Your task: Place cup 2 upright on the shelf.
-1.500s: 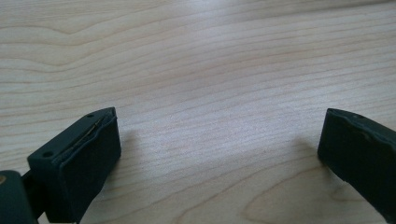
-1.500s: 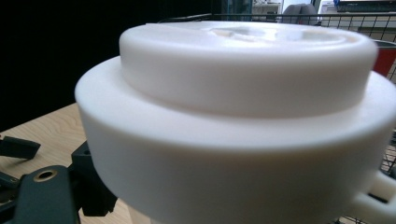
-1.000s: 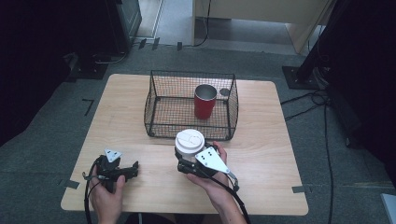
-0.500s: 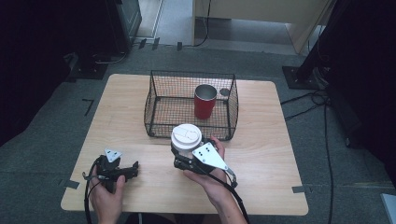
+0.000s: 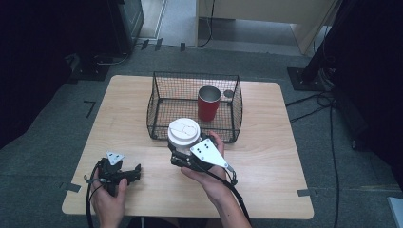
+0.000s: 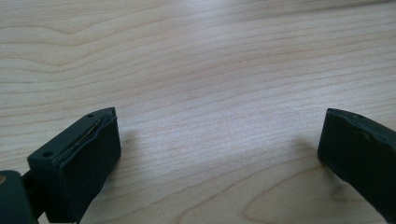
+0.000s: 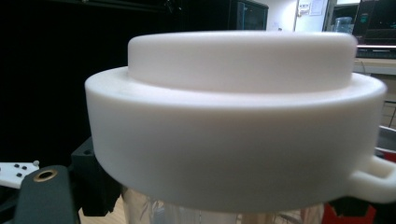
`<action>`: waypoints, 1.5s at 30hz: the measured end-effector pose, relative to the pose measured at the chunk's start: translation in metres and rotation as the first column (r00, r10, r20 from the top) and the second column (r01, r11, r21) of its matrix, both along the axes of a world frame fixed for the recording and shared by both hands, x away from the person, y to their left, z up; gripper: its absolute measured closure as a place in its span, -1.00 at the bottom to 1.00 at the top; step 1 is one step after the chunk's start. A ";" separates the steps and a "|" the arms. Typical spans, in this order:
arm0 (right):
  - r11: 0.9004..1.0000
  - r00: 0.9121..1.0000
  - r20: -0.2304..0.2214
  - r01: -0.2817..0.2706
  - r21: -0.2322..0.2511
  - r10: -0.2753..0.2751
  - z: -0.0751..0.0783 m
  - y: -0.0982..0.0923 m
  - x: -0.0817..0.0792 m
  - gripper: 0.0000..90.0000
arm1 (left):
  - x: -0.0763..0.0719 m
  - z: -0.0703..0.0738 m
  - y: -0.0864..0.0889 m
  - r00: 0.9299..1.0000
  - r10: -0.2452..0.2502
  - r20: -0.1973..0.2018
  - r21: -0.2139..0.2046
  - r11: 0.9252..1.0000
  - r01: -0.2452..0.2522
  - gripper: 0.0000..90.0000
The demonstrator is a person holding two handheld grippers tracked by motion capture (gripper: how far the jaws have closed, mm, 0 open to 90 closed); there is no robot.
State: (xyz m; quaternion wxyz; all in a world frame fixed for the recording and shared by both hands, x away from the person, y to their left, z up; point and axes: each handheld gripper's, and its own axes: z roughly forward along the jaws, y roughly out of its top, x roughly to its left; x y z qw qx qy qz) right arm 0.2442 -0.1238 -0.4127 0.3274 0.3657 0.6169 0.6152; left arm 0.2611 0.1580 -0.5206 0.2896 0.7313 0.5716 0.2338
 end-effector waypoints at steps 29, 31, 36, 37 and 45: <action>1.000 0.998 0.061 -0.001 0.023 -0.001 0.040 0.025 0.030 -0.65 | 0.000 0.000 0.000 1.000 -0.001 -0.003 0.001 1.000 0.001 -1.00; 1.000 0.998 0.065 0.001 0.024 -0.003 0.041 0.025 0.031 -0.65 | 0.000 0.000 0.000 1.000 -0.001 -0.003 0.001 1.000 0.001 -1.00; 0.999 0.998 0.068 0.016 0.037 -0.019 0.046 0.027 0.042 -0.65 | 0.000 0.000 0.000 1.000 0.000 -0.003 0.001 1.000 0.000 -1.00; 0.999 0.998 0.066 0.020 0.037 -0.022 0.047 0.028 0.044 -0.65 | 0.000 0.000 0.000 1.000 0.000 -0.003 0.000 1.000 0.000 -1.00; 0.998 0.997 0.064 0.039 0.045 -0.042 0.051 0.029 0.061 -0.65 | 0.000 0.000 0.000 1.000 -0.001 -0.003 0.001 1.000 0.001 -1.00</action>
